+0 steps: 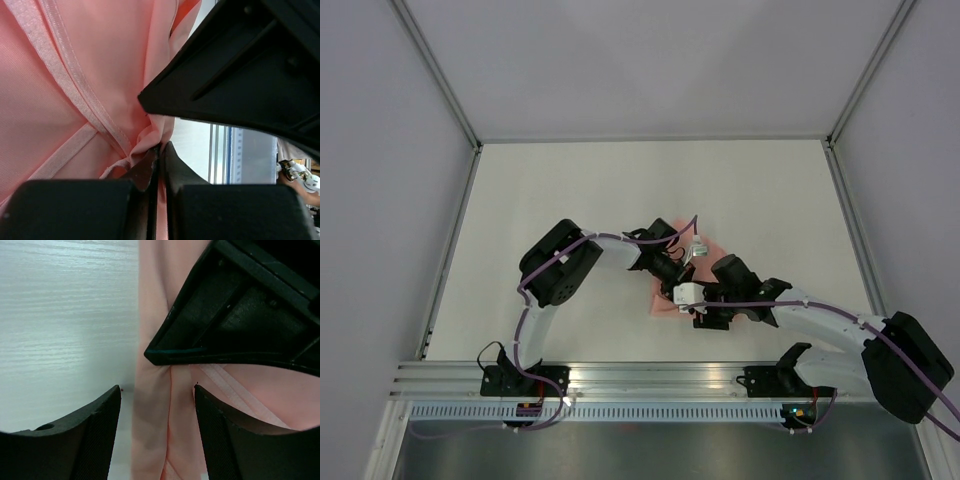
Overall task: Fold the napkin, place the utensils inside, and roll it up
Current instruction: Roll the napkin with the utensil
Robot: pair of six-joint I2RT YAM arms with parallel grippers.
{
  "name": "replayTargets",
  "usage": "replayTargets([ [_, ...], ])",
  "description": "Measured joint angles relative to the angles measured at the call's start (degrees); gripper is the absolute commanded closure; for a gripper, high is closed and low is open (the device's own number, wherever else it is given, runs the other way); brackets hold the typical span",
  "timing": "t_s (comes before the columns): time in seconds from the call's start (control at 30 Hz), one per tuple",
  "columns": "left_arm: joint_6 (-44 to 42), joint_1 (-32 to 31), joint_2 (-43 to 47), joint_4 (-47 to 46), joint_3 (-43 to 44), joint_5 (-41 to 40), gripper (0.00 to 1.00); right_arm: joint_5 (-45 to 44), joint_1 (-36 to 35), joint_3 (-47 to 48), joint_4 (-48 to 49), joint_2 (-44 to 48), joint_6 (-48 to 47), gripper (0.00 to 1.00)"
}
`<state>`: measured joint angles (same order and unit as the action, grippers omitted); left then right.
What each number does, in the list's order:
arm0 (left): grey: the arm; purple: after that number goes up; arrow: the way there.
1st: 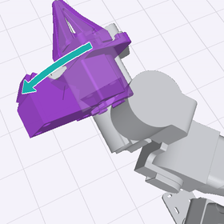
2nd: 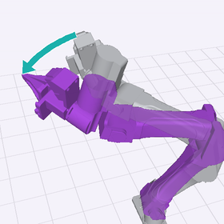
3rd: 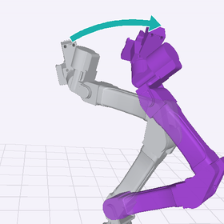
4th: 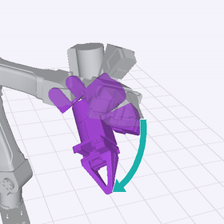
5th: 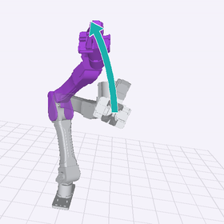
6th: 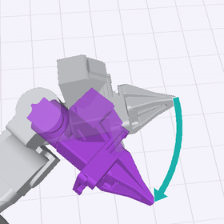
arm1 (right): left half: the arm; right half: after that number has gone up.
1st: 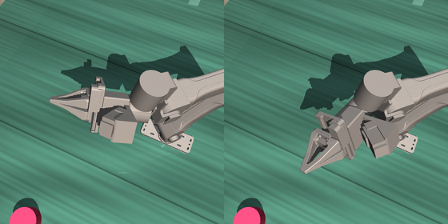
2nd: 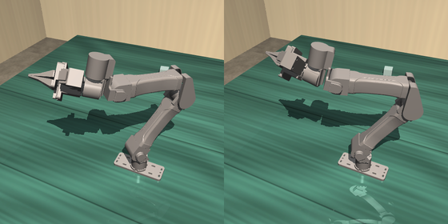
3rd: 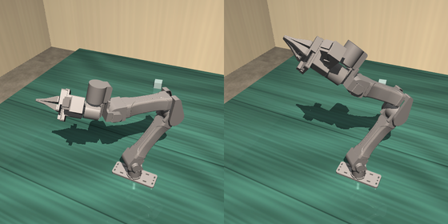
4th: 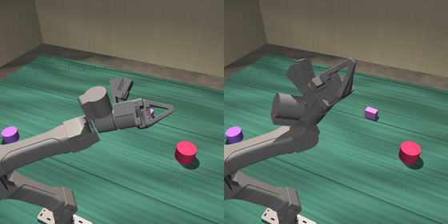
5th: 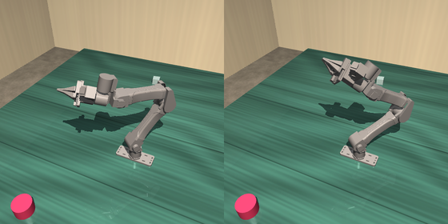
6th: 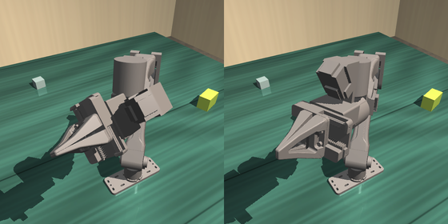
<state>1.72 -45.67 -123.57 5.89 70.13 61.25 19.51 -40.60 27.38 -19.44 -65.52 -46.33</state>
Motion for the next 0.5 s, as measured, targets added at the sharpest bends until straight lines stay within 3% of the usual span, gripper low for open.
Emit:
replayTargets([
  [0.2,0.9,0.1,-0.4,0.6,0.0,1.0,0.98,-2.6,-2.4,-0.5,5.1,-2.8,0.6,0.43],
  [0.4,1.4,0.8,-0.6,1.4,0.1,1.6,0.98,-2.2,-2.8,-0.5,6.0,-4.0,1.3,0.74],
  [0.5,1.7,1.0,-0.6,1.8,0.2,1.6,0.88,-2.3,-2.9,-0.6,6.1,-4.1,1.1,0.80],
])
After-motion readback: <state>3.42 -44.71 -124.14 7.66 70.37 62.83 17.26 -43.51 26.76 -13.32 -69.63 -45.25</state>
